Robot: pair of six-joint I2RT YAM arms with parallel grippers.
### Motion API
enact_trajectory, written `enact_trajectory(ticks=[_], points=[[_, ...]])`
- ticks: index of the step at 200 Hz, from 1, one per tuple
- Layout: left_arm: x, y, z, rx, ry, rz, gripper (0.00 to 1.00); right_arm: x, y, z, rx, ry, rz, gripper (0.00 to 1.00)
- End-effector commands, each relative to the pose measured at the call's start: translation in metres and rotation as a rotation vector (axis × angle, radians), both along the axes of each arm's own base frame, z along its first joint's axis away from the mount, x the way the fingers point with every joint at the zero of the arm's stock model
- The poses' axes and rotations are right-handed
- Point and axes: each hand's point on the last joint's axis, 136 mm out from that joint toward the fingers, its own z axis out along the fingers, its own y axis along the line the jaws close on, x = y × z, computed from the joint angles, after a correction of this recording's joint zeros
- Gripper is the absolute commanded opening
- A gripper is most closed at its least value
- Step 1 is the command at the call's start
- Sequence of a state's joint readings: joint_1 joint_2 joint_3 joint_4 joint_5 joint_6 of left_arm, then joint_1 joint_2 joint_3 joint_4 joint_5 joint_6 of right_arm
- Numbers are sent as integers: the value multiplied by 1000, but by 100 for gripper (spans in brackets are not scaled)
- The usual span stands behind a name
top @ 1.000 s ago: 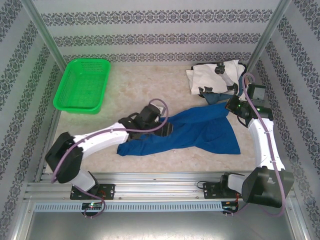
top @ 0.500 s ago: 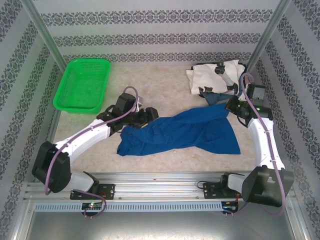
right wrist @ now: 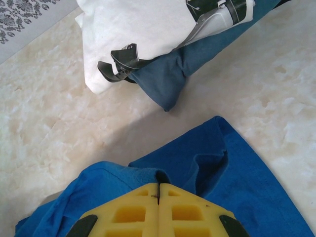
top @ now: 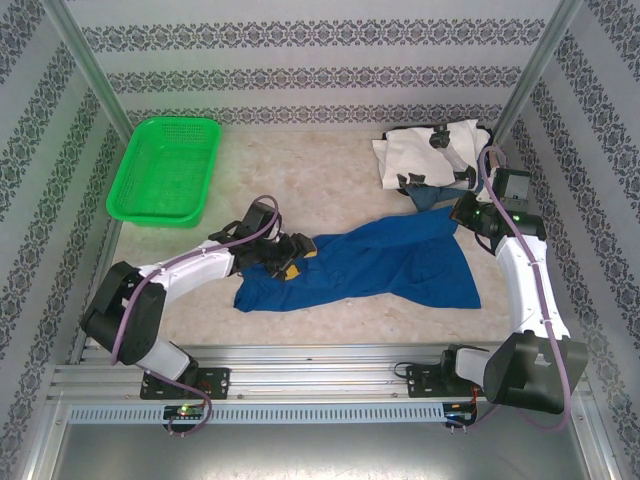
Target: Fold and stack the t-shirts
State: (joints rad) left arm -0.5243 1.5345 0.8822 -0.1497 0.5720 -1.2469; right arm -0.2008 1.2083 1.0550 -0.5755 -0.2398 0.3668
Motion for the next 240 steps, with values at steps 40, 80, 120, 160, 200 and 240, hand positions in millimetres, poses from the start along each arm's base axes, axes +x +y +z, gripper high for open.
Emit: enact_trajectory(ticks=[40,80,120,160,200,240], points=[[32,-12,-10,-45,-38,94,61,-1,-2,4,-20,-4,11,0],[37,-11,-20,-19,-37,105,57,-3,-2,3,-21,-3,9,0],[47,-11,-17,-14,-71,115,52,-3,-2,2,-22,-1,10,0],[51,-14,-8,-18,-100,90,40,-4,-2,3,-25,0,12,0],[43,-15,-3,-33,-106,57,14,-5,-2,4,-27,-3,10,0],[37,-7,10,-45,-140,43,0,-4,0,9,-11,-16,10,0]])
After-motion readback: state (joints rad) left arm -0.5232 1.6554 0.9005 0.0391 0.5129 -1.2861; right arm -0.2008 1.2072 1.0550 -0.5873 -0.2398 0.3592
